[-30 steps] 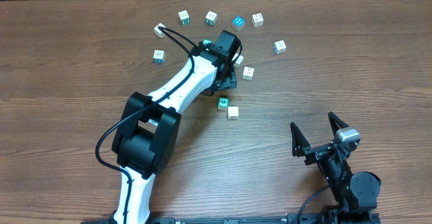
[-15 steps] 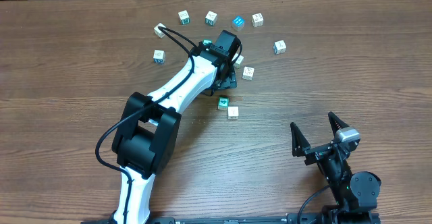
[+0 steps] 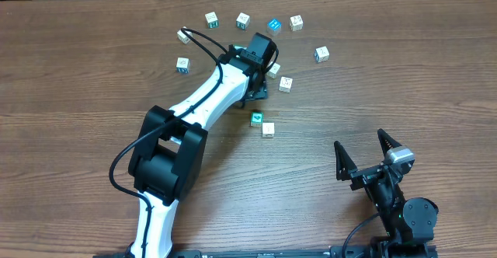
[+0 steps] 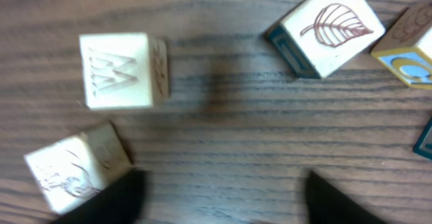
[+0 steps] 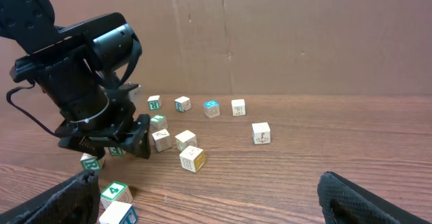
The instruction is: Form a circle
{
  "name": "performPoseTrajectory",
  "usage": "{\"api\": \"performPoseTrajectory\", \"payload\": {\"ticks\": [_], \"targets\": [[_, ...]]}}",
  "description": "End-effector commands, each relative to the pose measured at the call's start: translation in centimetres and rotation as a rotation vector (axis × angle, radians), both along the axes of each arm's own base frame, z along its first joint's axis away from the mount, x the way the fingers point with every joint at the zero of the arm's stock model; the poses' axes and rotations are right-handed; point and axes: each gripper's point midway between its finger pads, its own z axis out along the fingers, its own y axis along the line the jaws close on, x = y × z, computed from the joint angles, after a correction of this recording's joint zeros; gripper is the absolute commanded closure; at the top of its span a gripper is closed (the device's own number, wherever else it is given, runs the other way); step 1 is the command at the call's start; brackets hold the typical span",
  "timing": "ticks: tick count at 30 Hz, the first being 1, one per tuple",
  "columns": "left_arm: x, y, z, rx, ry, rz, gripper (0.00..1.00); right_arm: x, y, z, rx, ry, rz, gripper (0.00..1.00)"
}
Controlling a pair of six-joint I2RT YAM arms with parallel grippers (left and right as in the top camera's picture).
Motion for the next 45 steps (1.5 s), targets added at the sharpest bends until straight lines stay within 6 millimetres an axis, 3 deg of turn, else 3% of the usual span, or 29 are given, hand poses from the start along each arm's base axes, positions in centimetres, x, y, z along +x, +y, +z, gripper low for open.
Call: {"api": "performPoseTrajectory", "payload": {"ticks": [1,6,16,22,25,27,29,36,45], "targets": [[3.1,0.6,3.1,0.037,-0.067,-0.093,0.57,0.1,-0.2,-0.1,-0.005,-0.006,-0.010,0.00],[4.7,1.8,5.2,0.040,-0.102,-0.101,0.75,0.1,-0.2,-0.1,-0.004,-0.006,-0.010,0.00],[6.5,6.2,5.0,-0.045,-0.080,-0.011,0.65,0.1,-0.2,-0.1,-0.005,-0.006,-0.010,0.00],[5.4,2.9,5.0,-0.267,-0.005,-0.205,0.73,0.1,-0.2,-0.1,-0.005,-0.006,-0.010,0.00],[4.5,1.7,5.0,-0.291,0.020,-0.241,0.82,0.1,-0.2,-0.1,-0.005,-0.006,-0.010,0.00],[3.9,1.0,4.9,-0.288,0.035,-0.256,0.82,0.1,-0.2,-0.1,-0.005,-0.006,-0.010,0.00],[2.9,0.1,4.6,-0.283,0.064,-0.273,0.78,0.1,-0.2,-0.1,-0.005,-0.006,-0.010,0.00],[-0.6,-2.2,3.1,-0.227,0.156,-0.308,0.46,0.1,-0.2,-0.1,-0.004,-0.006,-0.010,0.00],[-2.7,-3.0,1.7,-0.121,0.179,-0.241,0.51,0.1,-0.2,-0.1,-0.004,-0.006,-0.010,0.00]]}}
